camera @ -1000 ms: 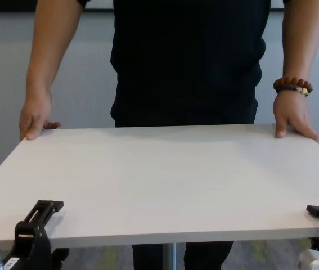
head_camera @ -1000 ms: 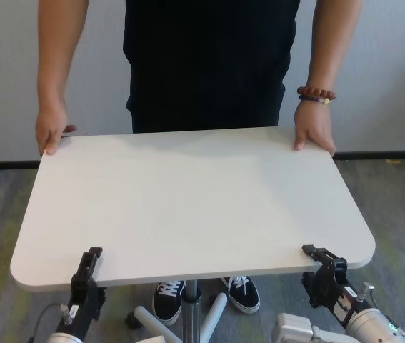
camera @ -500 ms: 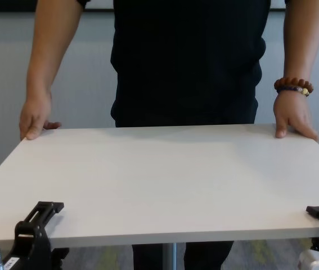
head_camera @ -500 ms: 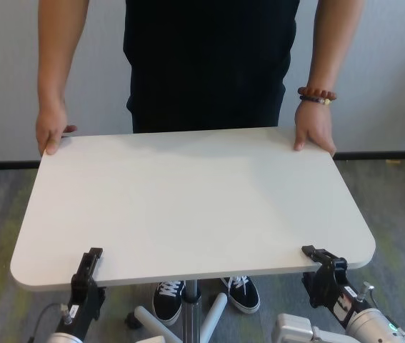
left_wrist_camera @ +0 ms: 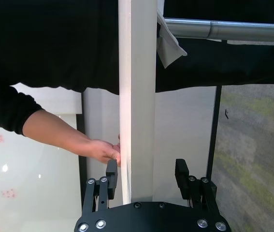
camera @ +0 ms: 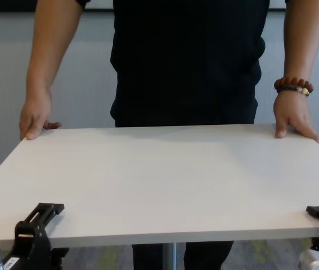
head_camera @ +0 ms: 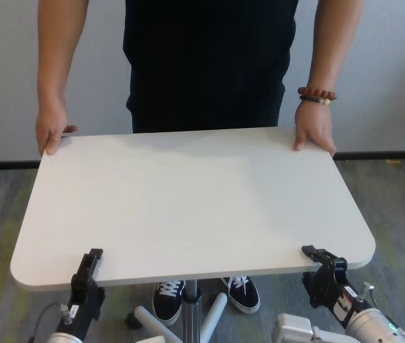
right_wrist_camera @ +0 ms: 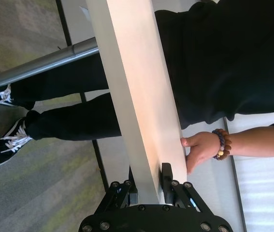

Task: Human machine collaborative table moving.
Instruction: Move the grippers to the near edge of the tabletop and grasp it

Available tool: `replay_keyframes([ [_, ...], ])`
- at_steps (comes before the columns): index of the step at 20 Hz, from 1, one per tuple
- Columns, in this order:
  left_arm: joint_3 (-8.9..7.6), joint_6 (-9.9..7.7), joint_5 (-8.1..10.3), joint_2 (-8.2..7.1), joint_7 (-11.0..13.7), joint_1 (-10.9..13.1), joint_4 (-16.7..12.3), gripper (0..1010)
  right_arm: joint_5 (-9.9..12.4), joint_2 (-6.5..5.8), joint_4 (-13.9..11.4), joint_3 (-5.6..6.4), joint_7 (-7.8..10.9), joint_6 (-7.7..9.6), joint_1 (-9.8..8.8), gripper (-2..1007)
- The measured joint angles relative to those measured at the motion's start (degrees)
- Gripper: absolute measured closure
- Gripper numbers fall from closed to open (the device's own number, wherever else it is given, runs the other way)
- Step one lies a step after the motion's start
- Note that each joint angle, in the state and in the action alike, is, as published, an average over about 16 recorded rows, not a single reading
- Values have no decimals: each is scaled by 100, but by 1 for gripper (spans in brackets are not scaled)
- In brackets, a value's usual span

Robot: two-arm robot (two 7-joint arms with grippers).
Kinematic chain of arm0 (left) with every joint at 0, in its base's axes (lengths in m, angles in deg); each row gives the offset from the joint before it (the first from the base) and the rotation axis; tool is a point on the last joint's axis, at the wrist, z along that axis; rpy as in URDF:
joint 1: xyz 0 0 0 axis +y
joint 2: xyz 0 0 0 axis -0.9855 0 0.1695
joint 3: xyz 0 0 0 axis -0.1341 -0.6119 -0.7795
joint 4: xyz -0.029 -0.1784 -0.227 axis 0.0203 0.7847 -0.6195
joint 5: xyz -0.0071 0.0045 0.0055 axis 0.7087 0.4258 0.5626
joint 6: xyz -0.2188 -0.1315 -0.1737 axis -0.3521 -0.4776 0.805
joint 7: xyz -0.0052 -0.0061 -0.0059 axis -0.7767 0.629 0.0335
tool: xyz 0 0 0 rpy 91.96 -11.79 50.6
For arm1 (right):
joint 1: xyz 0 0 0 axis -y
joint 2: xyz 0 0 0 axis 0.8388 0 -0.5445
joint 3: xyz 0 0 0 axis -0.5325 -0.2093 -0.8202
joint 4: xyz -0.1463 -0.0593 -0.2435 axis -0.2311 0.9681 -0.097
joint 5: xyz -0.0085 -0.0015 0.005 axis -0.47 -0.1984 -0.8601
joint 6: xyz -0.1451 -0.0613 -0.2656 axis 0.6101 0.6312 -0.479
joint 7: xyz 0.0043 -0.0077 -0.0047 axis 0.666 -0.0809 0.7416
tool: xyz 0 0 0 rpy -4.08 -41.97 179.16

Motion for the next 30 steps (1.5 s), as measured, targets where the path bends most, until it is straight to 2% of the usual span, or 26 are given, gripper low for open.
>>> replay_keyframes([
  [30,0,0,0,0,0,0,0,455,4,0,0,0,7,0,0,738],
])
